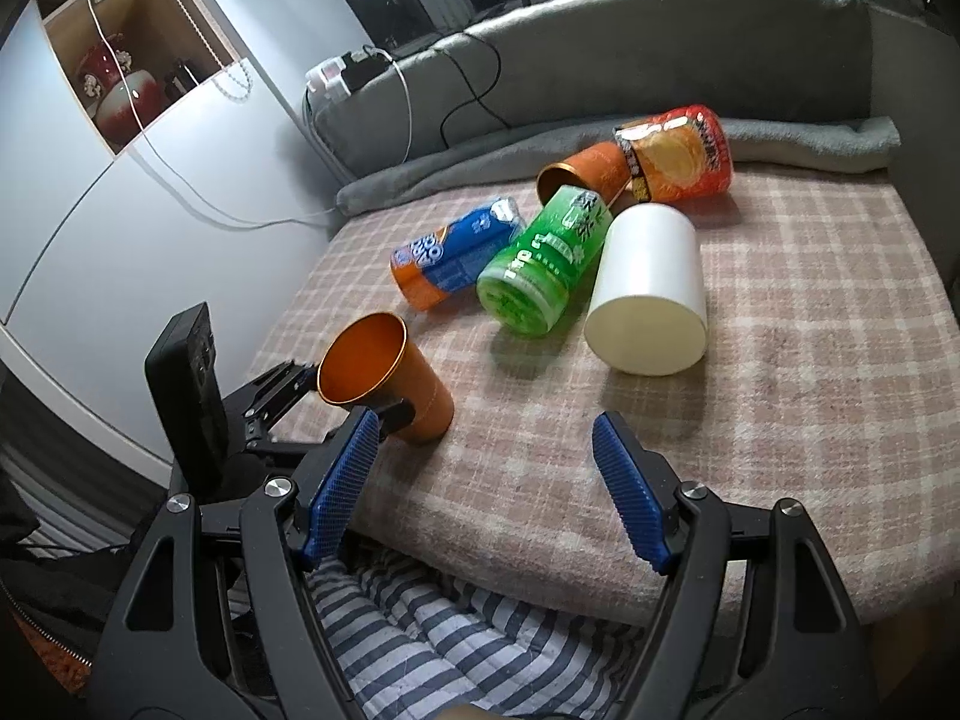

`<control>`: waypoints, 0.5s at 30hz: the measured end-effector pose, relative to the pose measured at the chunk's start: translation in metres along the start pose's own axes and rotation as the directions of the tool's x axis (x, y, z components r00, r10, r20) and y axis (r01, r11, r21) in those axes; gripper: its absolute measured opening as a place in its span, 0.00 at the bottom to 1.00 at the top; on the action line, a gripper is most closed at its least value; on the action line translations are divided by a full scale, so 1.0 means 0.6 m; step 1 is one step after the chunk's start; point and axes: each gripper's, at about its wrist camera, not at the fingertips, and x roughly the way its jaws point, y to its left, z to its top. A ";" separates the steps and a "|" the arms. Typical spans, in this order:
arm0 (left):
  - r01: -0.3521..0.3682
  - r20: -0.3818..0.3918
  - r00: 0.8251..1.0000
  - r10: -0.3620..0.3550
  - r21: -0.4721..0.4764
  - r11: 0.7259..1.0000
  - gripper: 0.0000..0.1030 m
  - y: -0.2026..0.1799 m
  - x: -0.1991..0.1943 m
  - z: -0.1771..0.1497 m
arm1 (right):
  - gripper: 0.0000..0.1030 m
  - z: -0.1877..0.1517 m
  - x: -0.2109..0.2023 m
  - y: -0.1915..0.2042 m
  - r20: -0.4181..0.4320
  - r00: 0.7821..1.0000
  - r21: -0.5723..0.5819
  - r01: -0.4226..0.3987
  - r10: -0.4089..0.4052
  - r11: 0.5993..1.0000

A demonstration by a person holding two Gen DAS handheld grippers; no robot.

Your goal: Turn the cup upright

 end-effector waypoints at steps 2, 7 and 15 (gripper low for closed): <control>0.000 -0.003 1.000 0.000 -0.007 1.000 0.78 -0.001 -0.003 0.000 | 0.74 0.001 -0.002 0.003 0.025 1.000 -0.003 0.006 -0.006 1.000; -0.010 0.001 1.000 0.010 -0.002 1.000 0.78 -0.006 -0.022 -0.005 | 0.75 0.005 -0.007 0.004 0.079 0.996 0.009 0.030 -0.031 0.999; -0.057 0.060 0.997 0.057 0.002 0.998 0.78 -0.004 -0.090 -0.014 | 0.81 0.012 -0.025 0.003 0.196 0.971 0.012 0.135 -0.134 0.991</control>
